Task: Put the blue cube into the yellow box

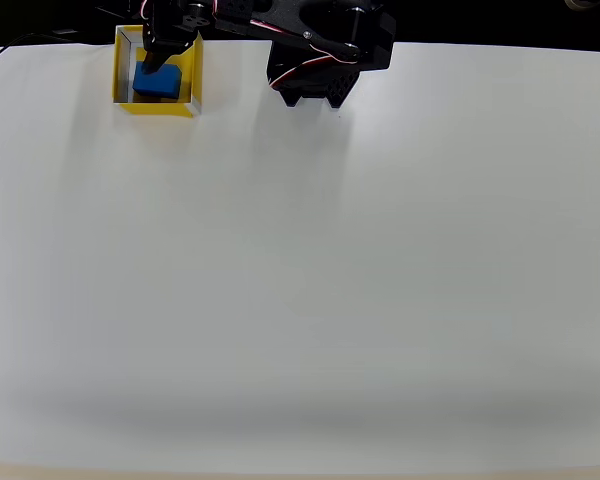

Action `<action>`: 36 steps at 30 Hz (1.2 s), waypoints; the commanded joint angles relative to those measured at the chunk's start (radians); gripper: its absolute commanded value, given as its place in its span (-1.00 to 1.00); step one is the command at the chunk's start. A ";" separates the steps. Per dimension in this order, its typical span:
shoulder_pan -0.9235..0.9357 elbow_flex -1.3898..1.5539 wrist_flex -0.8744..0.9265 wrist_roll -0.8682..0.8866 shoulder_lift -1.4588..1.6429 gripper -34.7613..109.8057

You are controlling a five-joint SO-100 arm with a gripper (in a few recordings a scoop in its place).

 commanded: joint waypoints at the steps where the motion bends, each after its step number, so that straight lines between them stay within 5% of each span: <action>1: -0.038 -0.104 0.066 -0.020 0.150 -0.04; 10: -0.465 -0.040 0.083 0.000 0.255 -0.06; 19: -0.917 0.008 0.040 0.067 0.253 -0.37; 36: -1.601 0.565 -0.290 0.183 0.480 -0.52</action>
